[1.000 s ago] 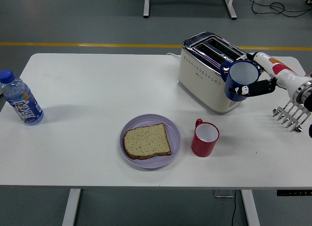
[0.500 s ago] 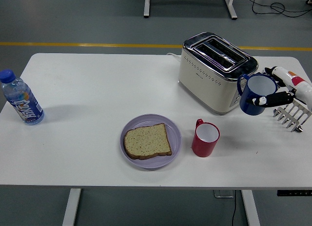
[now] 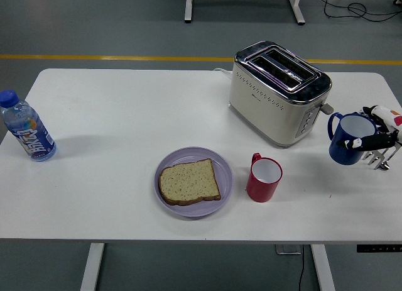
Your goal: Pick up the cup,pour liquid into bread,place the cup on the desk
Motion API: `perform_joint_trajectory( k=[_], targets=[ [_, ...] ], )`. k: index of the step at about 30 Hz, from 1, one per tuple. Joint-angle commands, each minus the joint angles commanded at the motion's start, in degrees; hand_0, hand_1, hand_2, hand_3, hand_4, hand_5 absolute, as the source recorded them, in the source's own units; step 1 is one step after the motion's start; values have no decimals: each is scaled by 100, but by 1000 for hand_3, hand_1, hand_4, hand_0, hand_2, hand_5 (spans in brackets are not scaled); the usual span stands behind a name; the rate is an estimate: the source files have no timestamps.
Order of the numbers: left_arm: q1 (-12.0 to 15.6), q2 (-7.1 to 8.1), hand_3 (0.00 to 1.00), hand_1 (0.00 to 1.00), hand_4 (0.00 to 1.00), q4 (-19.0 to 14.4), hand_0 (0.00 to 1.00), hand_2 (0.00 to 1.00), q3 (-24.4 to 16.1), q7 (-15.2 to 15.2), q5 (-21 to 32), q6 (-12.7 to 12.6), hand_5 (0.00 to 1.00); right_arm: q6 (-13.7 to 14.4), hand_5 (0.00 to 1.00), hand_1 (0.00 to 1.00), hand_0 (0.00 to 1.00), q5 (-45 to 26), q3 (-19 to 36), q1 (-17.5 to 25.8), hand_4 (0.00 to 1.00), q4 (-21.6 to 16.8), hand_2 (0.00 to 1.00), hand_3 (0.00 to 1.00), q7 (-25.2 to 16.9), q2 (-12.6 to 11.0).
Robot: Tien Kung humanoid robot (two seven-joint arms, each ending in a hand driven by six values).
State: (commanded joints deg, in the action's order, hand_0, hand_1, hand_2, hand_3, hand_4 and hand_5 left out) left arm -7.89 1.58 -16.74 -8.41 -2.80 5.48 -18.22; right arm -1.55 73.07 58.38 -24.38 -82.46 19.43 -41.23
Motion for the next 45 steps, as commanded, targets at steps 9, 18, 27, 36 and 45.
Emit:
perform_joint_trajectory(
  k=[9,18,27,36,45],
  targets=[
    [43,-21,580,720,271,2,703,732,-126,76,-197,-10,998,219,41,346,405,282,312,303,602,274,492,509,-155,288],
    [44,-22,580,717,267,0,703,731,-109,67,-171,-4,998,335,41,347,404,586,412,454,595,447,493,509,-251,414],
    [28,-29,579,717,265,-2,703,730,-69,43,-97,1,998,427,44,347,405,809,598,637,590,609,492,509,-310,592],
    [12,-30,577,717,263,-4,702,731,-58,34,-80,5,998,496,39,347,405,1013,724,772,584,754,492,510,-337,720],
    [0,-32,578,716,263,-4,702,730,-77,50,-109,5,998,555,37,347,407,1086,929,932,582,849,492,509,-363,906]
  ],
)
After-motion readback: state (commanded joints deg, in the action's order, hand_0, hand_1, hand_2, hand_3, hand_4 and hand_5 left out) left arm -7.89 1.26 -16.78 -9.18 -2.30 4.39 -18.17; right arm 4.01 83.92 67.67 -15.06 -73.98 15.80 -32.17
